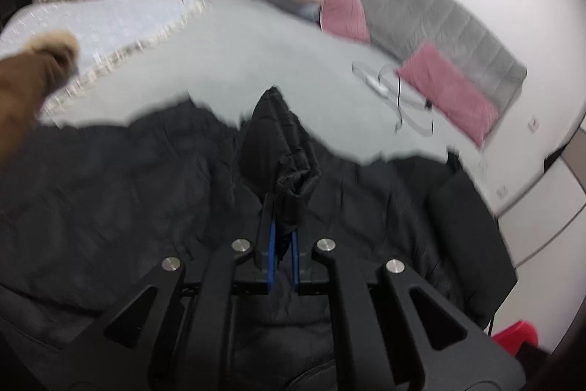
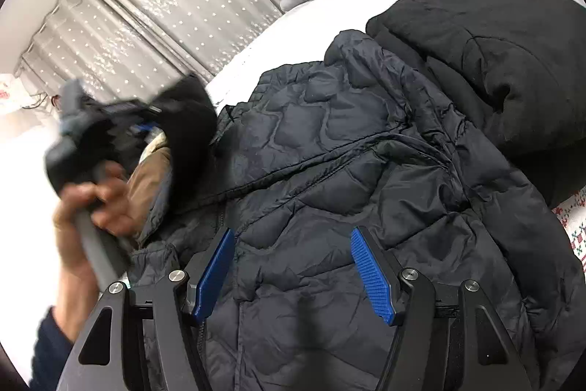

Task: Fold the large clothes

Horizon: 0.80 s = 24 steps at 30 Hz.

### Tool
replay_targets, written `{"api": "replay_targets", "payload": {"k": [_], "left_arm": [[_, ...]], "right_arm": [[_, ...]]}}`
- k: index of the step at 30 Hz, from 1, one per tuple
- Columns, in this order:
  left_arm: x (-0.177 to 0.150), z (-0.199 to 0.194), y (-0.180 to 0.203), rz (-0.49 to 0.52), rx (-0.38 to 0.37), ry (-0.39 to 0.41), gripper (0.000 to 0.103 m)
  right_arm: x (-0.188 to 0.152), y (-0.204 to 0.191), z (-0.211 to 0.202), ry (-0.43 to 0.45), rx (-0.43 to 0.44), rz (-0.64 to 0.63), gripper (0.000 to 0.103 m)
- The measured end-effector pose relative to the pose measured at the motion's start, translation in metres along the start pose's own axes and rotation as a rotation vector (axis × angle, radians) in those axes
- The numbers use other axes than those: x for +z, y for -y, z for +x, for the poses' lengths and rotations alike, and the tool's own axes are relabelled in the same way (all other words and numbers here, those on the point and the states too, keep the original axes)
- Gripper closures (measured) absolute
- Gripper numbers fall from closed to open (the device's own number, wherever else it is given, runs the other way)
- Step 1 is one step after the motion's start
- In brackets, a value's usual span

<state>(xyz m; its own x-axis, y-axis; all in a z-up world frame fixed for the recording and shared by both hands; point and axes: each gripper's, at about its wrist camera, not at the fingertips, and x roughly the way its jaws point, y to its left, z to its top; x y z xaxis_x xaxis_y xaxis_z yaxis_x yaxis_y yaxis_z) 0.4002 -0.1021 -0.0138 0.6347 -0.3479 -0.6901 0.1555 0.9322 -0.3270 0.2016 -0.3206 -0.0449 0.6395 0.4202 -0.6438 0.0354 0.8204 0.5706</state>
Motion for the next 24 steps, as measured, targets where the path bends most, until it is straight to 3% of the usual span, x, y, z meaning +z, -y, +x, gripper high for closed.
{"api": "replay_targets", "payload": {"k": [5,11,16,20,24], "left_arm": [[-0.027,0.023,0.001,0.007,-0.008,-0.077,0.077],[-0.046,0.039,0.003,-0.022,-0.046,-0.146,0.063],[-0.054,0.029,0.007,-0.022,-0.116,-0.150,0.048],[-0.052,0.028,0.002,-0.019,-0.071,-0.126,0.045],[-0.058,0.048,-0.006,-0.027,0.008,-0.183,0.045]], "right_arm": [[0.000,0.004,0.002,-0.015,-0.002,0.020,0.036],[-0.001,0.006,0.005,-0.031,-0.010,0.027,0.036],[-0.001,0.008,0.005,-0.030,-0.012,0.037,0.036],[-0.001,0.009,0.005,-0.026,-0.017,0.035,0.036],[-0.003,0.006,0.013,-0.057,-0.036,0.020,0.036]]}}
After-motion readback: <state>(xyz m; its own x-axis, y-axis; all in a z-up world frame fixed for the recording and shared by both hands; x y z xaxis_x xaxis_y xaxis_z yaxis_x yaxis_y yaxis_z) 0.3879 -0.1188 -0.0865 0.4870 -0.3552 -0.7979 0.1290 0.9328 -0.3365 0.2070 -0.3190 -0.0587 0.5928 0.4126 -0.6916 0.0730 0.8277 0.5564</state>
